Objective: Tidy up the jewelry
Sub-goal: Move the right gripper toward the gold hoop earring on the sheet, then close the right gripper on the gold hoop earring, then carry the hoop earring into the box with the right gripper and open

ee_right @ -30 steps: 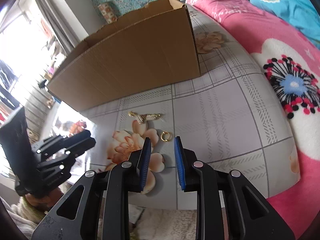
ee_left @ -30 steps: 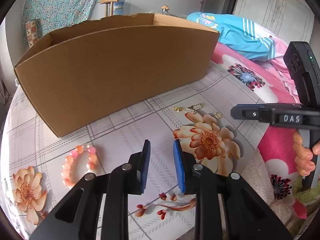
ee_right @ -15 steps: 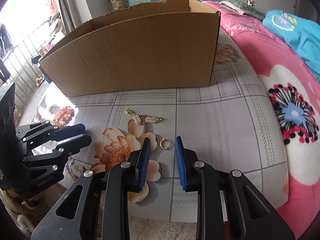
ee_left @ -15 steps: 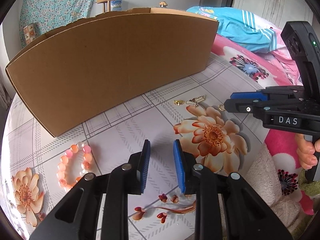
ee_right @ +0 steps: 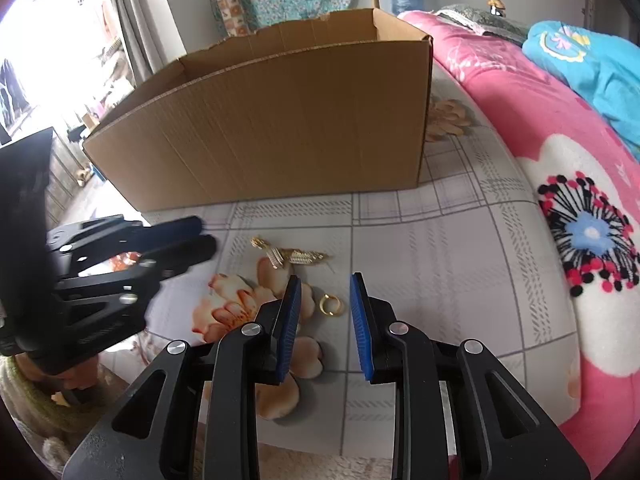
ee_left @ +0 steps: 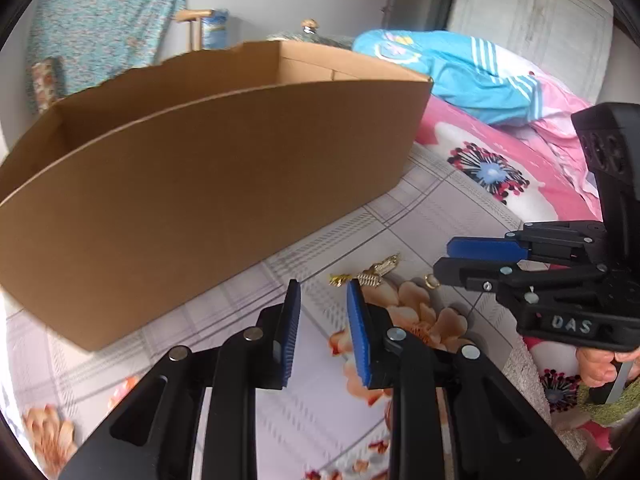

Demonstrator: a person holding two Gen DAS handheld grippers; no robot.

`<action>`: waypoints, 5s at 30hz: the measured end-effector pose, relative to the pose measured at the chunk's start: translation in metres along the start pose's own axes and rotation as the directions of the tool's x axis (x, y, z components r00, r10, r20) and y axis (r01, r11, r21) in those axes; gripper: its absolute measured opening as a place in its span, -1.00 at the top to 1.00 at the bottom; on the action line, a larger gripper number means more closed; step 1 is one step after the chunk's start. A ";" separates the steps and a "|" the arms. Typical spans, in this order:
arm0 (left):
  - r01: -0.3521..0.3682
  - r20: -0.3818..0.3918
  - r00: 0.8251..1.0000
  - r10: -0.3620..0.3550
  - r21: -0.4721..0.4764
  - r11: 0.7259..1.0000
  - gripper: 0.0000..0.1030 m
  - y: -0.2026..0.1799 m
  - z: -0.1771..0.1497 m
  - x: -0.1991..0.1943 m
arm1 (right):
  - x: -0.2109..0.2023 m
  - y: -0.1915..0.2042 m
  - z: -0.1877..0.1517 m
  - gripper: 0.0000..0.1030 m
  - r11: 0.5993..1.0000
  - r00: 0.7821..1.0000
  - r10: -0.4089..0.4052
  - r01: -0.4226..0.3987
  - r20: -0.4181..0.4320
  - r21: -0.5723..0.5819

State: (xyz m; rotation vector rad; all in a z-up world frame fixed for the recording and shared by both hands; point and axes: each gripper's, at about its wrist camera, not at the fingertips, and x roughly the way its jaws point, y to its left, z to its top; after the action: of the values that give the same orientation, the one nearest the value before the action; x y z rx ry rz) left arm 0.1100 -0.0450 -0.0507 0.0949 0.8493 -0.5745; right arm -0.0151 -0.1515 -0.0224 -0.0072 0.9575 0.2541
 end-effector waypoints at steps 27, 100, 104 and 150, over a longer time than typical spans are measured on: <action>0.019 -0.090 0.996 0.002 0.242 0.970 0.95 -0.022 0.008 0.032 | -0.003 -0.011 -0.015 0.52 0.996 0.997 0.074 -0.074 0.014 0.040; -0.052 -0.041 0.998 0.053 0.010 0.999 0.96 0.032 -0.024 -0.008 | 0.005 0.025 -0.024 0.78 0.985 0.995 -0.028 0.010 -0.099 -0.175; -0.052 -0.041 0.998 0.052 0.009 0.999 0.96 0.034 -0.024 -0.009 | -0.001 0.022 -0.020 0.73 0.987 0.996 0.040 -0.052 -0.084 -0.149; 0.018 0.109 0.994 -0.018 -0.004 1.000 0.96 0.028 -0.009 -0.085 | -0.051 0.005 0.030 0.84 0.785 0.960 0.222 -0.279 -0.169 -0.554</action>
State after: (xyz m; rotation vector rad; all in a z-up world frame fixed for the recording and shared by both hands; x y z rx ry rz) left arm 0.0740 0.0189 0.0011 0.0509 0.7461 -0.5894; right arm -0.0198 -0.1534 0.0365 -0.4566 0.9442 0.7951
